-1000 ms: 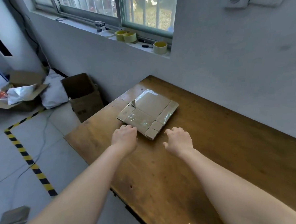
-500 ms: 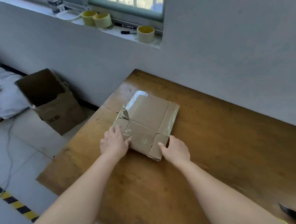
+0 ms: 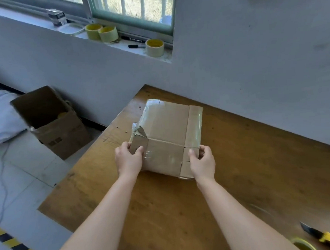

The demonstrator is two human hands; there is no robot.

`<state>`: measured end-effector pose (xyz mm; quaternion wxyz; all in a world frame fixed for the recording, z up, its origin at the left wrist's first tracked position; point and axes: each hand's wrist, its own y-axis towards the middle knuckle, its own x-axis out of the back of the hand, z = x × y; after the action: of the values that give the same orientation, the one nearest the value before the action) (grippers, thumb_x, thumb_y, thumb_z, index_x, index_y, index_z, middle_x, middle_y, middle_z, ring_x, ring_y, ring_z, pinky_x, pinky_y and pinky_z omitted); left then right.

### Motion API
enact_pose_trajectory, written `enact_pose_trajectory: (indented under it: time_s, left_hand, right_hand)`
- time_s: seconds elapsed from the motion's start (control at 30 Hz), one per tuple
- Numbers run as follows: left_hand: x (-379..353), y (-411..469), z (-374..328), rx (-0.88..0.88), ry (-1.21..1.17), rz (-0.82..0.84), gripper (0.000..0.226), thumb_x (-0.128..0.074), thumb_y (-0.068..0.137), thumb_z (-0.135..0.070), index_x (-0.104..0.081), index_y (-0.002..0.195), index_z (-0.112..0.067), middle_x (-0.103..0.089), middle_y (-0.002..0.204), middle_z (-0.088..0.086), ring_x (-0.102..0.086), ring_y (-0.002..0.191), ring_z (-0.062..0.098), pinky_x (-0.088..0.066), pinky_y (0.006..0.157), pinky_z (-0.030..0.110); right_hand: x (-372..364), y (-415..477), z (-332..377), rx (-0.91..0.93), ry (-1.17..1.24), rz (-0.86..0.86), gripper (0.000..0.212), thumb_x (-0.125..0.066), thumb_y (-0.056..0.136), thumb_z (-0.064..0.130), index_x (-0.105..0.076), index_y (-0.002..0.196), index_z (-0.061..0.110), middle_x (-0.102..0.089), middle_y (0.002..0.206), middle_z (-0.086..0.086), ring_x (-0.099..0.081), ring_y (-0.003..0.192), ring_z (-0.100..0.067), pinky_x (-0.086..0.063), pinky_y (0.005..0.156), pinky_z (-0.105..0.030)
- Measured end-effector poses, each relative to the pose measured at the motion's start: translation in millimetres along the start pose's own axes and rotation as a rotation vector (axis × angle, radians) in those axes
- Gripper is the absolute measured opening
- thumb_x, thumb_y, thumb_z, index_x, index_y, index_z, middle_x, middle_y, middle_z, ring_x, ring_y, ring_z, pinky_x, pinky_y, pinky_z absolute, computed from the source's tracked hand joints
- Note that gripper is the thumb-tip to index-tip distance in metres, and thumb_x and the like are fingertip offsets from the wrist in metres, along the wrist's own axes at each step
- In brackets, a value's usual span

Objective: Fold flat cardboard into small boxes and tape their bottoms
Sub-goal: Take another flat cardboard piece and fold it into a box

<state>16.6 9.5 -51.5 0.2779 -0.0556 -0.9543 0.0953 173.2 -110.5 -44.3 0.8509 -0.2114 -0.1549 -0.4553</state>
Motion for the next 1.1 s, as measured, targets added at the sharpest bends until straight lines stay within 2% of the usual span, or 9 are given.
enact_pose_trajectory:
  time_s: [0.13,0.27,0.4,0.5,0.73,0.8,0.93,1.03,1.1]
  left_hand:
    - [-16,-39,-10,-0.012,-0.235,-0.039,0.022,-0.067,0.086,-0.023,-0.057,0.104,-0.014,-0.062,0.103,0.003,-0.058,0.098,0.023,-0.048,0.080,0.034]
    - [-33,-90,-24,-0.022,-0.409,-0.035,0.029,-0.068,0.086,-0.012,-0.056,0.111,-0.020,-0.059,0.110,0.002,-0.056,0.101,0.020,-0.047,0.089,0.033]
    - [-56,-139,-29,-0.002,-0.466,0.016,0.042,-0.068,0.087,-0.013,-0.057,0.127,-0.021,-0.054,0.124,0.003,-0.053,0.114,0.019,-0.043,0.103,0.038]
    - [-73,-173,-34,0.020,-0.522,0.057,0.044,-0.067,0.088,-0.013,-0.056,0.131,-0.016,-0.055,0.132,0.009,-0.053,0.121,0.023,-0.043,0.104,0.036]
    - [-107,-213,-53,0.014,-0.334,0.209,0.048,-0.060,0.094,-0.016,-0.048,0.139,-0.010,-0.054,0.133,0.004,-0.054,0.118,0.023,-0.048,0.073,0.025]
    - [-115,-219,-60,-0.015,-0.246,0.272,0.047,-0.055,0.096,-0.021,-0.045,0.141,-0.010,-0.052,0.127,-0.003,-0.054,0.112,0.020,-0.050,0.072,0.027]
    - [-131,-234,-69,-0.023,0.005,0.422,0.055,-0.045,0.099,-0.036,-0.034,0.148,-0.013,-0.042,0.148,0.006,-0.043,0.132,0.030,-0.038,0.108,0.039]
    - [-138,-249,-76,-0.106,0.164,0.442,0.064,-0.036,0.095,-0.057,-0.040,0.145,-0.017,-0.042,0.148,0.009,-0.039,0.134,0.031,-0.032,0.110,0.048]
    - [-135,-275,-92,-0.211,0.017,0.402,0.066,-0.034,0.093,-0.064,-0.053,0.135,-0.016,-0.055,0.136,0.006,-0.048,0.126,0.028,-0.036,0.106,0.048]
  right_hand:
    - [41,-7,-3,0.055,0.074,0.010,0.041,-0.058,0.096,0.025,-0.048,0.136,0.017,-0.058,0.126,0.000,-0.053,0.116,-0.016,-0.045,0.096,-0.030]
    - [96,-12,-7,0.074,0.188,0.014,0.027,-0.057,0.096,0.026,-0.053,0.121,0.018,-0.064,0.117,-0.004,-0.060,0.099,-0.016,-0.051,0.082,-0.027]
    - [154,-16,-13,-0.092,0.414,0.045,0.047,-0.039,0.104,0.038,-0.040,0.145,0.015,-0.047,0.145,-0.001,-0.044,0.133,-0.022,-0.036,0.111,-0.035]
    - [193,-19,-24,-0.166,0.511,0.182,0.050,-0.042,0.101,0.046,-0.046,0.142,0.018,-0.061,0.131,-0.004,-0.058,0.119,-0.025,-0.045,0.105,-0.045]
    - [257,-38,-32,-0.115,0.650,0.343,0.055,-0.049,0.087,0.061,-0.060,0.122,0.021,-0.074,0.107,-0.004,-0.071,0.099,-0.025,-0.054,0.093,-0.047]
    - [270,-43,-34,-0.118,0.672,0.352,0.047,-0.050,0.088,0.058,-0.063,0.115,0.022,-0.075,0.104,-0.005,-0.071,0.097,-0.026,-0.055,0.089,-0.049]
    - [290,-50,-33,-0.110,0.621,0.239,0.023,-0.054,0.099,0.028,-0.067,0.108,0.011,-0.075,0.094,-0.011,-0.071,0.084,-0.026,-0.059,0.074,-0.042]
    - [302,-52,-33,-0.078,0.555,0.118,0.015,-0.054,0.096,0.014,-0.067,0.099,0.005,-0.073,0.087,-0.014,-0.069,0.072,-0.024,-0.058,0.063,-0.035]
    - [308,-52,-37,-0.052,0.523,0.055,0.013,-0.054,0.094,0.010,-0.065,0.098,0.004,-0.072,0.088,-0.014,-0.069,0.073,-0.024,-0.060,0.063,-0.035]
